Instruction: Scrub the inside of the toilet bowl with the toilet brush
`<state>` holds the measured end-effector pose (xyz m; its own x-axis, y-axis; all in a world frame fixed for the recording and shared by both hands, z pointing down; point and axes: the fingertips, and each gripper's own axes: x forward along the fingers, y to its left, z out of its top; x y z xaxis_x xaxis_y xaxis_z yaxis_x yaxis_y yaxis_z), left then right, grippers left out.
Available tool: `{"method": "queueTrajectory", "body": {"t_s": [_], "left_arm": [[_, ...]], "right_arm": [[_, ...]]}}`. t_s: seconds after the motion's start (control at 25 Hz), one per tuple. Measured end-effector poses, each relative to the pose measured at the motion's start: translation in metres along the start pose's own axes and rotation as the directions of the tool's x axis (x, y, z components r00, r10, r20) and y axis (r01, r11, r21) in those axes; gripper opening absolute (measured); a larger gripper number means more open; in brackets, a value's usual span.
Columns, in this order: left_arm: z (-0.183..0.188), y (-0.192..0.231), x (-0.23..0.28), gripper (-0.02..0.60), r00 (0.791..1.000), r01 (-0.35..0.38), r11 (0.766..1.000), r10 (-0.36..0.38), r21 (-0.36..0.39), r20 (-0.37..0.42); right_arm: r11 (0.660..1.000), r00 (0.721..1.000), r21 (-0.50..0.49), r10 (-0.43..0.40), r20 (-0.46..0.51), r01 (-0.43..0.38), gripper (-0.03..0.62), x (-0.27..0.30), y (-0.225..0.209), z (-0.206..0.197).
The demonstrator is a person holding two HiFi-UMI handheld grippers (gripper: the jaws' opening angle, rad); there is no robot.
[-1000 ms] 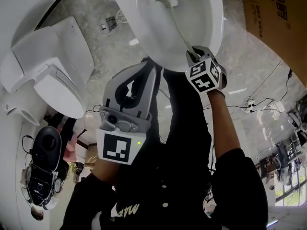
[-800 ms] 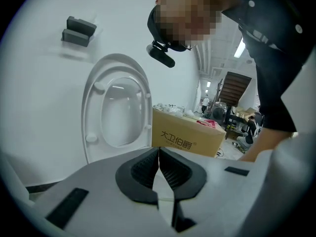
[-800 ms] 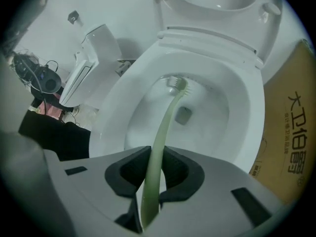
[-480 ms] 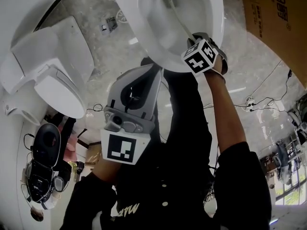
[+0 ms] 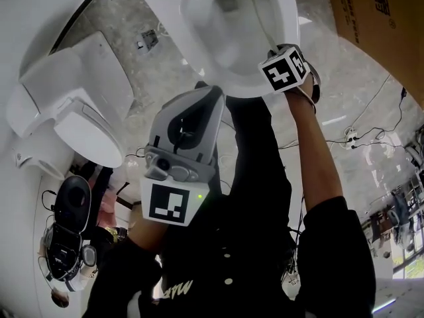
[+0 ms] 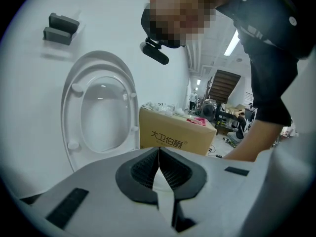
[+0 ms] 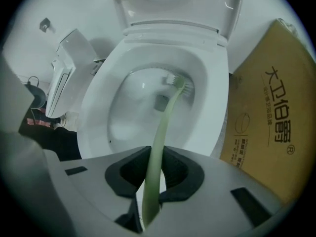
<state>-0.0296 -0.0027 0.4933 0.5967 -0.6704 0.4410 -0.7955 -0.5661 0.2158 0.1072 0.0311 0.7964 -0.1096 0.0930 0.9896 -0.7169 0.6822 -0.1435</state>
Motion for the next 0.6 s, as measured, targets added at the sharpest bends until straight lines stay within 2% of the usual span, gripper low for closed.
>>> {"method": "queueTrajectory", "body": {"t_s": [0.2,0.52,0.6], "left_arm": [[0.009,-0.009,0.002,0.025,1.0,0.024,1.0,-0.024,0.005,0.003],[0.018,-0.008,-0.001,0.025,0.999,0.041,0.999,-0.041,0.011,0.005],[0.02,-0.007,-0.001,0.025,0.999,0.042,0.999,-0.042,0.014,0.006]], "right_arm": [[0.99,0.997,0.119,0.074,-0.033,-0.07,0.075,-0.009,0.003,-0.022],[0.966,0.984,0.243,0.124,-0.127,-0.091,0.074,-0.021,0.022,-0.073],[0.96,0.984,0.259,0.139,-0.114,-0.106,0.073,-0.02,0.03,-0.078]]}}
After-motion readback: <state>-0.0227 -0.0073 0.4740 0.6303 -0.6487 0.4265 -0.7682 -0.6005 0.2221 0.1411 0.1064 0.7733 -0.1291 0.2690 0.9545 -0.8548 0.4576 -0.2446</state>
